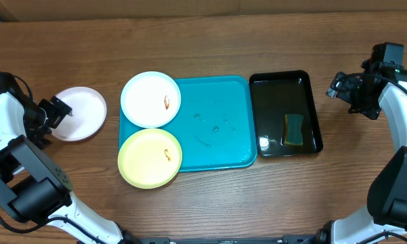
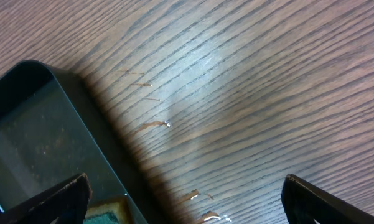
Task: Clean dirty plates on tray and stack at the side
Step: 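Set the white plate on the table left of the teal tray, then grip the yellow plate's rim with the left gripper and slide it right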
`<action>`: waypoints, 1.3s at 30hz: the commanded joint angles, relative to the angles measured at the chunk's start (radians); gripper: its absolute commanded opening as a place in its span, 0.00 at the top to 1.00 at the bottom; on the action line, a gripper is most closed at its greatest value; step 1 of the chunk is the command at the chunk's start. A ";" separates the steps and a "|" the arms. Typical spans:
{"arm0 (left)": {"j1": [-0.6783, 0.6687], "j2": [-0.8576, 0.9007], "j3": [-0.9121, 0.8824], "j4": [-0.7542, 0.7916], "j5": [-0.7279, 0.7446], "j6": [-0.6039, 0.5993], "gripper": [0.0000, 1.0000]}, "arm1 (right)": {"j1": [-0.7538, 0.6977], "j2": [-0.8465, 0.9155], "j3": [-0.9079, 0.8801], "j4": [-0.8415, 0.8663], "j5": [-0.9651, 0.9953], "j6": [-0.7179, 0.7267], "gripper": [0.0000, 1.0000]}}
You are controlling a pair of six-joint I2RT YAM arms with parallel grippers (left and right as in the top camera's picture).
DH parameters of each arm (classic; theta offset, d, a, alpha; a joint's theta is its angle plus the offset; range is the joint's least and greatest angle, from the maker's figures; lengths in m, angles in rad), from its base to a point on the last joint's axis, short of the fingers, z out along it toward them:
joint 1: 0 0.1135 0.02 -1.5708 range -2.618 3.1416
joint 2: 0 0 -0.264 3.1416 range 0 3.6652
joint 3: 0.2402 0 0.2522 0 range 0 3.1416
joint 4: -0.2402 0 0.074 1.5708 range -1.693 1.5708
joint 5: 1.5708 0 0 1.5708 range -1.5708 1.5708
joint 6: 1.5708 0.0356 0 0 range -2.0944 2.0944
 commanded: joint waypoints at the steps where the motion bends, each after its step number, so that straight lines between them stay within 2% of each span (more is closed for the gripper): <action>1: -0.009 -0.040 0.102 -0.079 0.142 0.054 0.09 | 0.001 0.001 0.026 0.003 0.010 0.010 0.00; 3: -0.019 -0.056 0.146 -0.172 0.146 0.059 0.14 | 0.001 0.001 0.026 0.003 0.010 0.010 0.00; 9: -0.100 -0.151 0.124 -0.444 0.136 0.083 0.15 | 0.001 0.001 0.026 0.003 0.010 0.010 0.00; 12: -0.195 -0.181 0.061 -0.489 0.080 0.116 0.17 | 0.001 0.001 0.026 0.003 0.010 0.010 0.00; 18: -0.401 -0.219 -0.119 -0.464 -0.024 0.058 0.19 | 0.001 0.001 0.026 0.003 0.010 0.010 0.00; 23: -0.502 -0.220 -0.213 -0.417 -0.089 -0.019 0.20 | 0.001 0.001 0.026 0.003 0.010 0.010 0.00; 27: -0.528 -0.220 -0.237 -0.400 -0.126 -0.066 0.19 | 0.001 0.001 0.026 0.003 0.010 0.010 0.00; 33: -0.525 -0.243 -0.299 -0.388 -0.198 -0.072 0.20 | 0.001 0.001 0.026 0.003 0.010 0.010 0.00; 39: -0.518 -0.316 -0.426 -0.246 -0.205 -0.086 0.17 | 0.001 0.001 0.026 0.003 0.010 0.010 0.00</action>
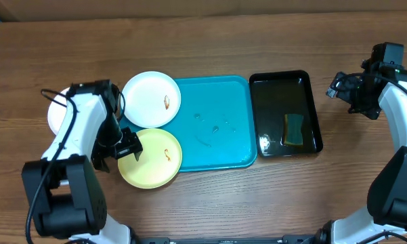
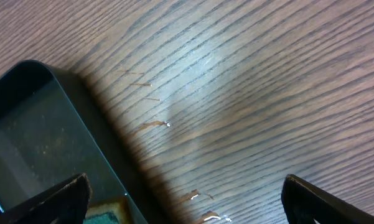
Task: Clean dirty plates on tray and stack at the side
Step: 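Grip the yellow plate's rim with the left gripper and slide it right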
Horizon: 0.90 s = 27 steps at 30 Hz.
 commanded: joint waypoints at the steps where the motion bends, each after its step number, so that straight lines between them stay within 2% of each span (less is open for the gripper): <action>1: 0.011 -0.057 -0.056 0.055 -0.027 -0.040 0.17 | 0.001 0.001 0.026 0.003 0.010 0.010 0.00; 6: 0.033 -0.059 -0.137 0.185 -0.025 -0.056 0.18 | 0.001 0.001 0.026 0.003 0.010 0.010 0.00; 10: 0.039 -0.058 -0.201 0.275 -0.020 -0.045 0.22 | 0.001 0.001 0.026 0.003 0.010 0.010 0.00; 12: 0.038 -0.058 -0.217 0.291 0.009 -0.018 0.27 | 0.001 0.001 0.026 0.003 0.010 0.010 0.00; 16: 0.034 -0.059 -0.219 0.291 0.159 0.112 0.43 | 0.001 0.001 0.026 0.003 0.010 0.010 0.00; 20: 0.013 -0.059 -0.219 0.302 0.271 0.204 0.43 | 0.001 0.001 0.026 0.003 0.010 0.010 0.00; 27: -0.122 -0.059 -0.219 0.336 0.285 0.201 0.42 | 0.001 0.001 0.026 0.003 0.010 0.010 0.00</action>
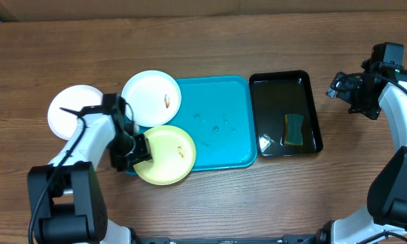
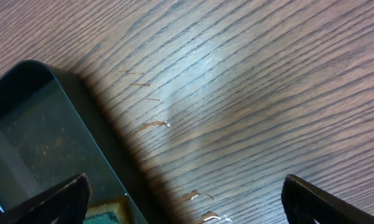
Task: Clean dirty plates on tray and stack at the side
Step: 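Grip the yellow plate's rim with the left gripper and slide it right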
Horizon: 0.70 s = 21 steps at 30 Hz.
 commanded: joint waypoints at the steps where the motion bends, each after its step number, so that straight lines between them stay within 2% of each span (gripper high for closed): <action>1: -0.086 -0.016 -0.006 0.024 0.060 0.031 0.41 | 0.001 0.001 0.026 0.003 0.010 0.010 0.00; 13: -0.455 -0.016 -0.006 0.268 0.047 -0.143 0.32 | 0.001 0.001 0.026 0.003 0.010 0.010 0.00; 16: -0.490 -0.016 0.002 0.272 0.000 -0.177 0.31 | 0.001 0.001 0.026 0.003 0.010 0.010 0.00; 21: -0.476 -0.016 0.013 0.225 -0.050 -0.243 0.29 | 0.001 0.001 0.026 0.003 0.010 0.010 0.00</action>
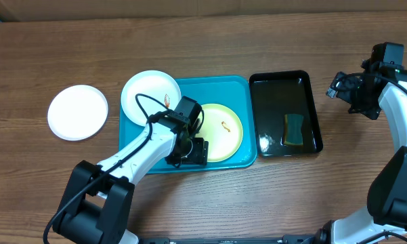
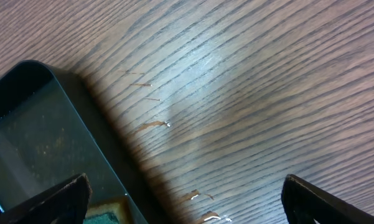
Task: Clean dirty plates on tray and stack at the side
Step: 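Grip the yellow plate's rim with the left gripper and slide it right, then hold the yellow plate steady on the teal tray with the left gripper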
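A yellow plate (image 1: 220, 130) with a small brown smear lies in the middle of the teal tray (image 1: 242, 88). My left gripper (image 1: 192, 150) sits at the plate's near-left rim and appears shut on it. A white plate (image 1: 149, 98) with an orange smear rests on the tray's far-left corner. A bare pale plate (image 1: 78, 112) lies on the table to the left of the tray. My right gripper (image 1: 342, 88) (image 2: 185, 202) hangs open over bare wood, just right of the black basin (image 1: 277, 80) (image 2: 31, 124).
The black basin holds water and a green-and-yellow sponge (image 1: 294, 129) (image 2: 106, 214). Small droplets (image 1: 213, 129) speckle the tray. My left arm (image 1: 132, 159) stretches across the tray's front-left corner. Wooden table (image 1: 210, 41) surrounds everything.
The yellow plate has moved right, from overhanging the tray's front-left edge to the tray's middle, with my left gripper at its rim. The right arm has not moved.
My left gripper was first beside the pale plate at the far left, the yellow plate on the tray's front-left corner. Then it stood at the yellow plate's left rim. Then the plate was shifted slightly right, and now it lies mid-tray.
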`<action>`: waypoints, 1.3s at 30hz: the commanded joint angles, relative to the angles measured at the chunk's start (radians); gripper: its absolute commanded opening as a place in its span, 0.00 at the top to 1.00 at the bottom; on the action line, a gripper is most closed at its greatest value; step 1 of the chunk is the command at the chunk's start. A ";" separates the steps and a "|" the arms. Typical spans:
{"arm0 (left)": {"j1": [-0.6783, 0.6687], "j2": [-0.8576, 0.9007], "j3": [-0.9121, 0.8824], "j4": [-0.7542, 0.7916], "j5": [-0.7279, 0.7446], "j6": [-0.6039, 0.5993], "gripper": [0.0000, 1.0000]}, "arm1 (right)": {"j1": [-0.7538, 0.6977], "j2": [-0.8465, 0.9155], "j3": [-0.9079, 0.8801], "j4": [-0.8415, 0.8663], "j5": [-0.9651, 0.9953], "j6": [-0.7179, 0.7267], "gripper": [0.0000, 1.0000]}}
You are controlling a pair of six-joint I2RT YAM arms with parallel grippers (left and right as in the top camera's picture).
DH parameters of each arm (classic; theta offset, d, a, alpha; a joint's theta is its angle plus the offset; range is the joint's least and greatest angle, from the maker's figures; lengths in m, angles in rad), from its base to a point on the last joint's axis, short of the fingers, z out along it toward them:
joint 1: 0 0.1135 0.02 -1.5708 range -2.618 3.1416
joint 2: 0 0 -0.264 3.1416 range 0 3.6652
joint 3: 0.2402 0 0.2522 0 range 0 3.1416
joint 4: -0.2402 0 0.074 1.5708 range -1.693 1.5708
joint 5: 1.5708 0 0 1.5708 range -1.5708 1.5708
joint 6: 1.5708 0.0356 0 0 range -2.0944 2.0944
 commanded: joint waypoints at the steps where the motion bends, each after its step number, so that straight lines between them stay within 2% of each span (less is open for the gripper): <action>1: 0.016 -0.016 0.014 -0.021 -0.075 -0.088 0.31 | 0.001 0.001 0.026 0.003 0.009 0.010 0.00; 4: 0.013 -0.016 0.013 -0.022 -0.131 -0.130 0.33 | 0.001 0.001 0.026 0.003 0.009 0.010 0.00; 8: 0.000 -0.016 0.013 0.019 -0.145 -0.126 0.37 | 0.001 0.001 0.026 0.003 0.009 0.010 0.00; 13: 0.001 -0.016 0.013 0.046 -0.173 -0.166 0.51 | 0.001 0.001 0.026 0.003 0.009 0.010 0.00; 16: 0.001 -0.016 0.013 0.046 -0.177 -0.170 0.53 | 0.001 0.001 0.026 0.003 0.009 0.010 0.00; 21: 0.001 -0.016 0.013 0.047 -0.219 -0.170 0.62 | 0.001 0.001 0.026 0.003 0.009 0.010 0.00; 26: 0.001 -0.016 0.013 0.056 -0.285 -0.170 0.65 | 0.001 0.001 0.026 0.003 0.009 0.010 0.00; 30: 0.001 -0.016 0.013 0.080 -0.311 -0.170 0.75 | 0.001 0.001 0.026 0.003 0.009 0.010 0.00; 39: 0.001 -0.016 0.013 0.135 -0.329 -0.169 0.75 | 0.001 0.001 0.026 0.003 0.009 0.010 0.00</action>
